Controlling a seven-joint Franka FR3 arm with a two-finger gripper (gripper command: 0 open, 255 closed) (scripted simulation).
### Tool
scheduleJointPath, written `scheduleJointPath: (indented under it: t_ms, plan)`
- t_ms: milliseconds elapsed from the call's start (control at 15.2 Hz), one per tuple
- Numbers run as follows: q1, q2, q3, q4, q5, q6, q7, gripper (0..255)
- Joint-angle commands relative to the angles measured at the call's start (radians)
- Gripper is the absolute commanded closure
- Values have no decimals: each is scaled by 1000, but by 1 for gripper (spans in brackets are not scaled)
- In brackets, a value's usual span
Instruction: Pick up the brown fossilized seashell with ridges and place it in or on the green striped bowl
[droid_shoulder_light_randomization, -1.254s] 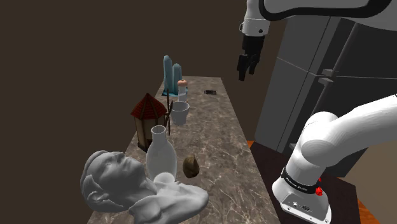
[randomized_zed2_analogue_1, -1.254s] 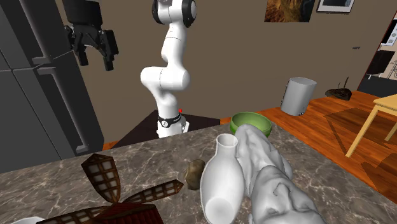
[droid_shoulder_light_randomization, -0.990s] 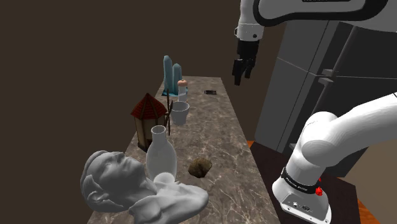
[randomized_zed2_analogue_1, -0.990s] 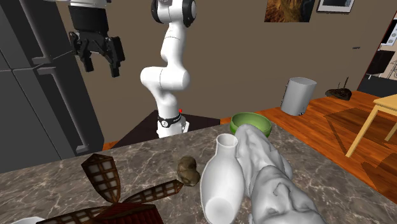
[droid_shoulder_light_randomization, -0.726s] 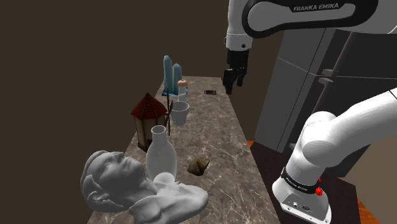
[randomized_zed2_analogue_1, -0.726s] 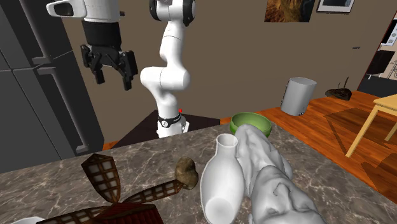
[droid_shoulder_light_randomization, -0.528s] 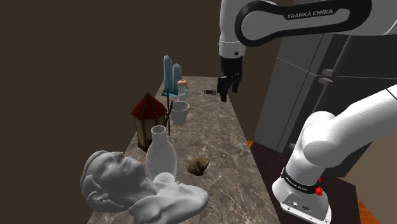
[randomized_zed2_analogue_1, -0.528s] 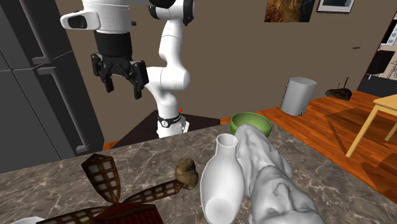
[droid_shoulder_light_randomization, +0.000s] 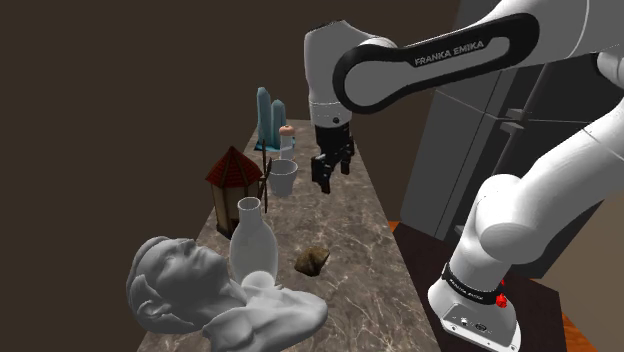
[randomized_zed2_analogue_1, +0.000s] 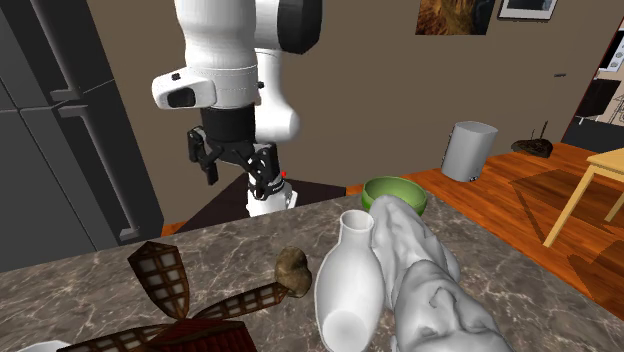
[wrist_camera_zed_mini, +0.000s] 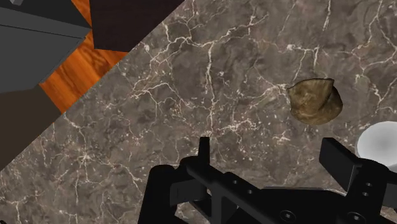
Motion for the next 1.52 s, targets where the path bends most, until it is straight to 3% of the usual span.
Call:
scheduleJointPath:
  t_ms: [0,726,1254,1452]
  plan:
    - [12,57,37,12,7,29,42,0]
    - [72,424,203,147,-42,156,283,0]
    - [72,459,207,70,-58,261,299,0]
    - [70,459,210,70,-58,261,298,0]
